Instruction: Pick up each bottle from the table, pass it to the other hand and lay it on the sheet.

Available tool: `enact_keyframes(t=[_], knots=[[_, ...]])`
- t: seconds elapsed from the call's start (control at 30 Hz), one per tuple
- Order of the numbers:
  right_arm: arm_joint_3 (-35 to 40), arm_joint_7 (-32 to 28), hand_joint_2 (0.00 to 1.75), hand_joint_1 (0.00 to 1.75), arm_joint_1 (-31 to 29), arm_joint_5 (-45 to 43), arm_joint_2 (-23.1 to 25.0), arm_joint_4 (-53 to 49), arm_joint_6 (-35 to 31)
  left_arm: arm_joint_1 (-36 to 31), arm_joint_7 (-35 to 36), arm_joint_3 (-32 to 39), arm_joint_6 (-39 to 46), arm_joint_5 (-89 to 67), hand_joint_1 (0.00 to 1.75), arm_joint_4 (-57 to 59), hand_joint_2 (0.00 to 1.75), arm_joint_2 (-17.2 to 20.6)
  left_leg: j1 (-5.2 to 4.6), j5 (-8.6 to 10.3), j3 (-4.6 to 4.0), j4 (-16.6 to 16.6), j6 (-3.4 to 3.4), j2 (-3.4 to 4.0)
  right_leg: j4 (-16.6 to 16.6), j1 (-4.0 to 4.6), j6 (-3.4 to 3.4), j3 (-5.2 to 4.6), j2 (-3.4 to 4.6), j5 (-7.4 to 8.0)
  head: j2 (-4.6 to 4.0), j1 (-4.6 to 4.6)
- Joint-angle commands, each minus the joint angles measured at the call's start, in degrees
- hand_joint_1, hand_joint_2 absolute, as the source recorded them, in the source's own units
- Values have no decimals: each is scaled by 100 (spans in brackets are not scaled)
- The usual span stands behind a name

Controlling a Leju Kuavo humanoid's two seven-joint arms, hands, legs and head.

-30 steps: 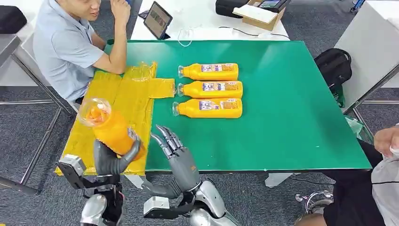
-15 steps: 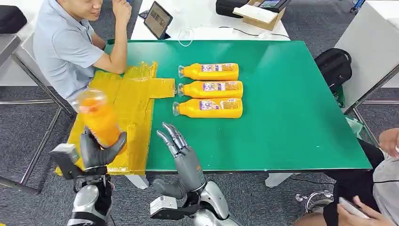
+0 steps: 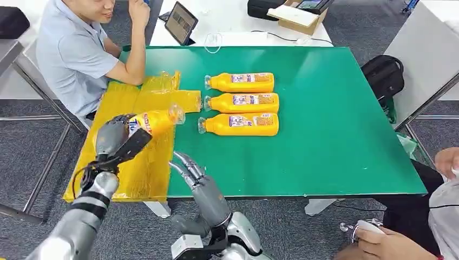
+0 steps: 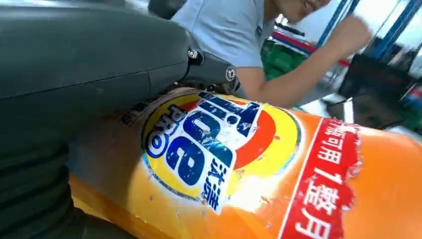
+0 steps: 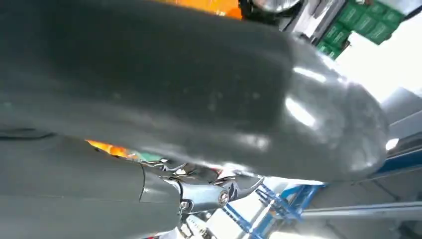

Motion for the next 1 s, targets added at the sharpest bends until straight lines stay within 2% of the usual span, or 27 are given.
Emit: enact_keyframes(t=[0.03,0.27,0.57,0.97,1.0], knots=[[148,-121,0,0,-33,-107,-161,275,53,-1107,341,-692,-149,-718,175,1920,175,500,11,-16,26,5,-8,-4,0,12,-14,31,-3,-16,0,0],[21,-193,0,0,17,-216,-175,362,56,-1147,293,-635,-1059,-738,173,2173,175,487,12,-16,28,4,-10,-2,-2,12,-16,34,1,-14,0,2],[14,-194,0,0,8,-218,-179,359,56,-1147,293,-641,-1072,-740,173,2172,175,465,5,-5,4,-1,-5,-3,-4,5,-8,8,-3,-5,0,2],[14,-194,0,0,8,-218,-179,359,56,-1147,293,-641,-1072,-740,173,2172,175,465,10,-14,16,5,-8,-3,0,10,-13,22,-1,-12,0,2],[9,-195,0,0,8,-223,-176,364,62,-1150,292,-640,-1124,-733,140,2174,175,465,12,-18,23,8,-10,-5,3,13,-17,29,-2,-17,0,2]])
